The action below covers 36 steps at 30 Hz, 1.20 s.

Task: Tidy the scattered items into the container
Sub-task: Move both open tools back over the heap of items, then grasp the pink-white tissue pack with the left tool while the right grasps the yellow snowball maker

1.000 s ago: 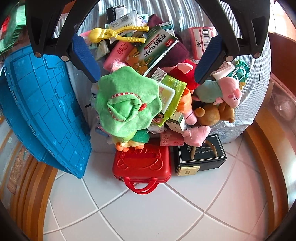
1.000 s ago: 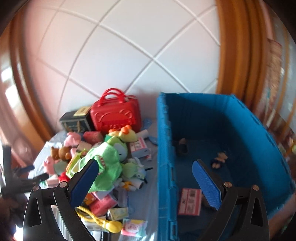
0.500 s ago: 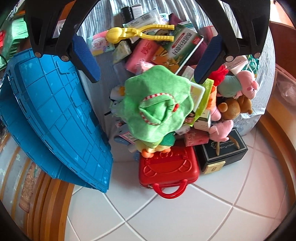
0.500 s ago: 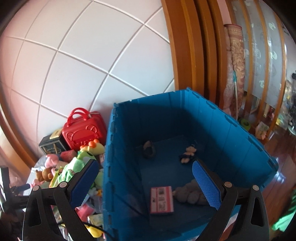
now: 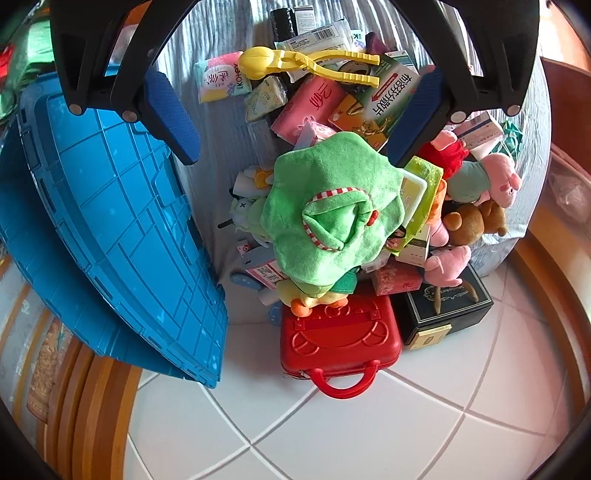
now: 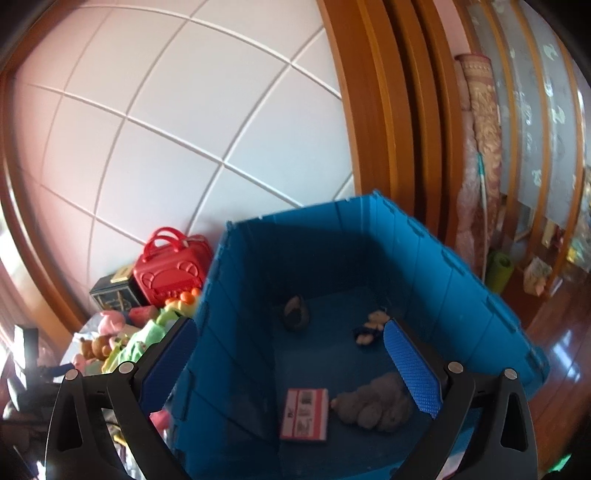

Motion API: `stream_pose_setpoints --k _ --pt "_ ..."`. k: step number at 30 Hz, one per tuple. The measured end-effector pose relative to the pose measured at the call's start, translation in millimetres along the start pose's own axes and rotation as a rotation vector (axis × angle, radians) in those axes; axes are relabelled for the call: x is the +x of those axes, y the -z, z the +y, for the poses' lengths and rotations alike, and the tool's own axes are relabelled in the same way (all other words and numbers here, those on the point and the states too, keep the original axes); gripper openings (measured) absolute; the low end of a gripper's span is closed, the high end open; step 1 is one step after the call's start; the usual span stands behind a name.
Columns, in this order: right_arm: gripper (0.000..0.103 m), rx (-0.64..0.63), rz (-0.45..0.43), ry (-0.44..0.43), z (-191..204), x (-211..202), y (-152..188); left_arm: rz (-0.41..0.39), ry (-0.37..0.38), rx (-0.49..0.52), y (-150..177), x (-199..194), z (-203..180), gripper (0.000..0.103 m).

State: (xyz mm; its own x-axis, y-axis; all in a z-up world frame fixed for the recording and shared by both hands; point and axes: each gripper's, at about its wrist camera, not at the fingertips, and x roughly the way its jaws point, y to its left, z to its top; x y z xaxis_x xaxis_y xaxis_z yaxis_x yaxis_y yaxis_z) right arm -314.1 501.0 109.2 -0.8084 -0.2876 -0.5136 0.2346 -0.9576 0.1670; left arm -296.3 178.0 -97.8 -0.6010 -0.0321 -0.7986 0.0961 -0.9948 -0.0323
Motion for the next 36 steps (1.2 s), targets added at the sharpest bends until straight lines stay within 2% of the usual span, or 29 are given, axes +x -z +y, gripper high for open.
stream_pose_setpoints --k 5,8,18,26,32,36 --pt "0.103 -0.088 -0.026 -0.056 36 -22 -10 -0.015 -0.002 -0.042 8 -6 20 0.103" --pt "0.103 -0.151 -0.002 -0.111 69 -24 -4 -0.014 -0.015 -0.061 18 -8 41 0.103" --pt "0.103 -0.262 0.176 -0.284 196 15 61 0.081 -0.124 -0.158 84 -5 150 0.103" --pt "0.103 -0.370 0.310 -0.348 260 63 142 0.189 -0.198 -0.184 140 28 221 0.103" --pt "0.103 -0.459 0.450 -0.336 289 109 220 0.255 -0.222 -0.205 173 70 255 0.103" --pt "0.103 -0.494 0.537 -0.317 298 138 263 0.288 -0.207 -0.230 187 102 273 0.103"
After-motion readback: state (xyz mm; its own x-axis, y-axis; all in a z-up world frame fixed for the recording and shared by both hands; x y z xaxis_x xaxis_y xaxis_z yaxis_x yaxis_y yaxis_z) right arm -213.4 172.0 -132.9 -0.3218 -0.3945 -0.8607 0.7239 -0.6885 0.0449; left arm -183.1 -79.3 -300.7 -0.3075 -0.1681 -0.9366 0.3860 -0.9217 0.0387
